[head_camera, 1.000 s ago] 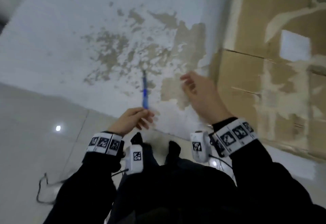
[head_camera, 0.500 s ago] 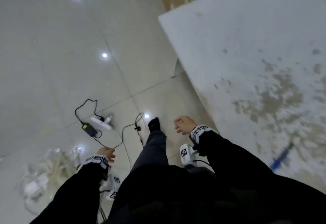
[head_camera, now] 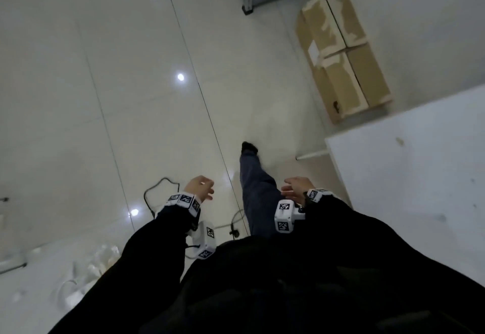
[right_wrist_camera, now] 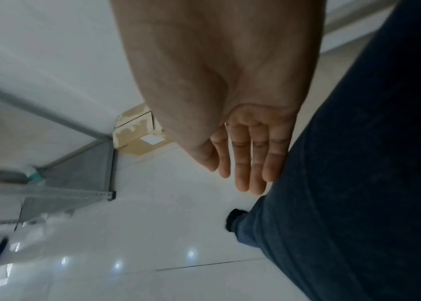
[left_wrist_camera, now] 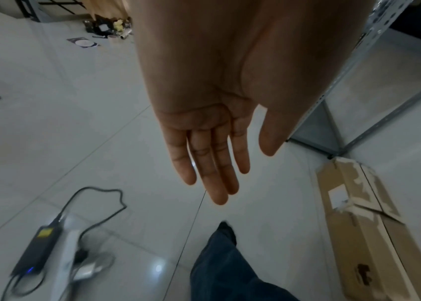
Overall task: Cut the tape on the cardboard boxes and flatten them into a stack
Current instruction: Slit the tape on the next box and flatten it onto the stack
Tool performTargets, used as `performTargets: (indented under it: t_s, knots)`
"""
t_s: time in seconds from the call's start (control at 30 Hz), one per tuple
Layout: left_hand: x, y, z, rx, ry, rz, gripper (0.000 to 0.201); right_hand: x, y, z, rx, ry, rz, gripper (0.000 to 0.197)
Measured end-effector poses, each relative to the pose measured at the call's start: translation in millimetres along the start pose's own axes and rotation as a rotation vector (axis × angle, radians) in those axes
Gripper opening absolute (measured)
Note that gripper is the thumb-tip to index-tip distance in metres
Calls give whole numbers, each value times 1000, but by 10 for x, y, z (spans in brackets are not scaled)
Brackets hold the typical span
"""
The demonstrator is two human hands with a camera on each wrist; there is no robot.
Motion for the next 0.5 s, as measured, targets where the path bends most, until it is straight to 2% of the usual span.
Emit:
performTargets:
  t_s: [0.1,0.27,0.37,0.5]
  knots:
    - [352,-613,435,16,-36,0,14,181,923,-244,67,84,25,28]
    - [905,-1557,1172,101,-51,8,10,271,2451,-461,-32,-20,229,13]
    - [1285,-2066,1473,157,-53,37,11,344,3037,-480,-49,7,271,8]
    - [1848,-2886,1617,327,-12,42,24,608,3507,-182,109,-48,246,10]
Point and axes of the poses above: each hand's wrist, its own x-axis towards the middle knuckle, its own z-axis out of the back of the hand, y = z × x, the point moved 7 cm from there along x, towards the middle knuckle, and after that the axes turned 1 degree about -y, right-handed, at the moved point
